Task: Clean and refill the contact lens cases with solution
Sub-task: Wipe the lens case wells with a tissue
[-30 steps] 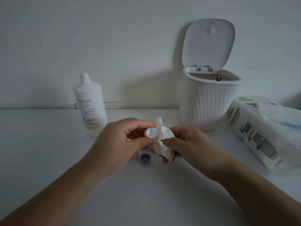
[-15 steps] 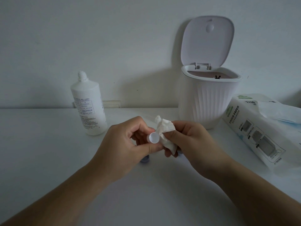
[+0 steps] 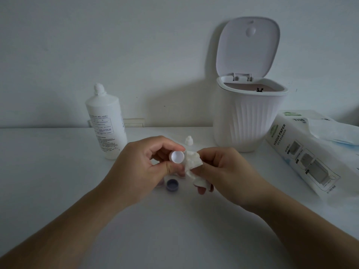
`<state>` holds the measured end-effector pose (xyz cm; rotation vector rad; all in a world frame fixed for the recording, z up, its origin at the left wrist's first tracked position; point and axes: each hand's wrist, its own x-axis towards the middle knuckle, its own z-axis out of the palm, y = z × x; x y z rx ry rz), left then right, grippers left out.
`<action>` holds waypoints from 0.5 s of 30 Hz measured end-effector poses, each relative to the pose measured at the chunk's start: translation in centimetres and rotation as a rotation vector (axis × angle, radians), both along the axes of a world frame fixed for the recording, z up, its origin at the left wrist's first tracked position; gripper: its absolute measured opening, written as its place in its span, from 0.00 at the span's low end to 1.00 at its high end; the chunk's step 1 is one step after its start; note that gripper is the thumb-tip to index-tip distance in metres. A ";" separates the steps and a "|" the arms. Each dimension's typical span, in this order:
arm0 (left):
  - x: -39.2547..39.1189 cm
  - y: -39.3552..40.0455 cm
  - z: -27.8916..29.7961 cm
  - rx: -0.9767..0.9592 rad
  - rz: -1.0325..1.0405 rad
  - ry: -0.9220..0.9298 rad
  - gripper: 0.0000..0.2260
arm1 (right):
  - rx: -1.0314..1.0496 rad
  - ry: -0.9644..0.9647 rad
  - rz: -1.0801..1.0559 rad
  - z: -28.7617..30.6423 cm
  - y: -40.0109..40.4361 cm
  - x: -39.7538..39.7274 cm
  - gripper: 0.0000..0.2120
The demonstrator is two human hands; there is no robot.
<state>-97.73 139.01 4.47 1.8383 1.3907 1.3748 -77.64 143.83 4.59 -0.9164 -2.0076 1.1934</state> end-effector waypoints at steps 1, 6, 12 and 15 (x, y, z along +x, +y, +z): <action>0.1 -0.1 -0.1 0.024 0.017 -0.009 0.11 | -0.010 0.042 -0.015 0.0 0.0 -0.1 0.13; 1.5 -0.5 -0.6 0.177 0.038 0.086 0.16 | -0.066 0.258 -0.055 -0.3 0.0 -0.4 0.11; 1.0 0.1 -0.8 0.091 0.027 0.041 0.11 | 0.083 0.213 -0.130 -0.4 0.3 -0.5 0.07; 0.5 0.3 -0.8 0.027 -0.008 0.002 0.10 | 0.253 0.191 -0.143 -0.5 0.5 -0.4 0.04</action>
